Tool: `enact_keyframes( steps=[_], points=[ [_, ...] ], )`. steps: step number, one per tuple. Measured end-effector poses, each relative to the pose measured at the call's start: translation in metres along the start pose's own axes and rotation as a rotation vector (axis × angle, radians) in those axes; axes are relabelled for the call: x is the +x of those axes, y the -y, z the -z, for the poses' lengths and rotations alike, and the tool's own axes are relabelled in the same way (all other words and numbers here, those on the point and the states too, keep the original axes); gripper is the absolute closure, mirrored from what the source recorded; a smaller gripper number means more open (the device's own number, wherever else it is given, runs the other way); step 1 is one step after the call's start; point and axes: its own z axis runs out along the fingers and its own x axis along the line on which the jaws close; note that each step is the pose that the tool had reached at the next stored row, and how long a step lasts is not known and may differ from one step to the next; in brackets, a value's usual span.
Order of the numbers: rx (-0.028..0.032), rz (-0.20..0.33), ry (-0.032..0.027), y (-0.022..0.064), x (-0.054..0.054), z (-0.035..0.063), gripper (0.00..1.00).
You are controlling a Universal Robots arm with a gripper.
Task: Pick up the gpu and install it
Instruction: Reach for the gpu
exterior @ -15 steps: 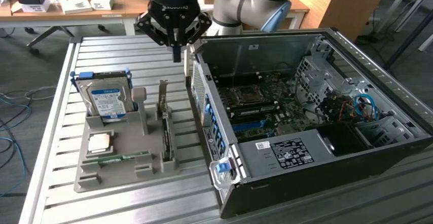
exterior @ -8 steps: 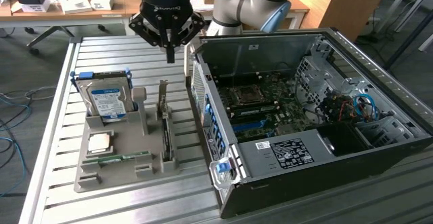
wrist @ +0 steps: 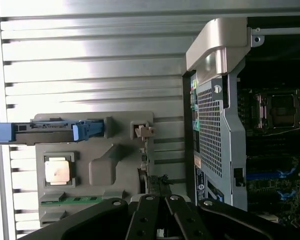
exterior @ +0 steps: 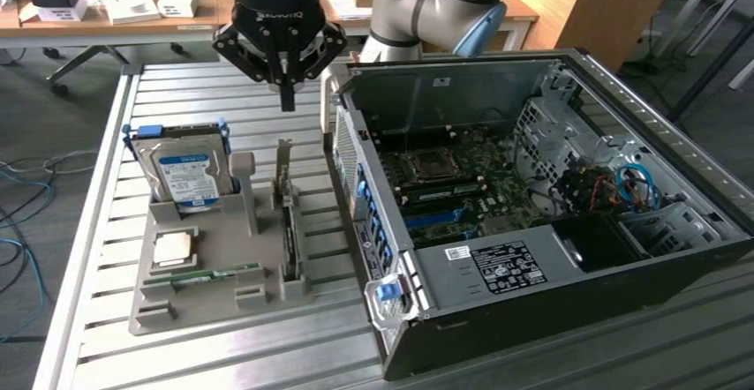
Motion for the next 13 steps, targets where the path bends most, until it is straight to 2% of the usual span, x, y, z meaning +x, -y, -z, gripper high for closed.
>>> enact_keyframes(
  steps=[13],
  points=[
    [0.0001, 0.0, -0.0002, 0.0008, 0.0009, 0.0, 0.89]
  ],
)
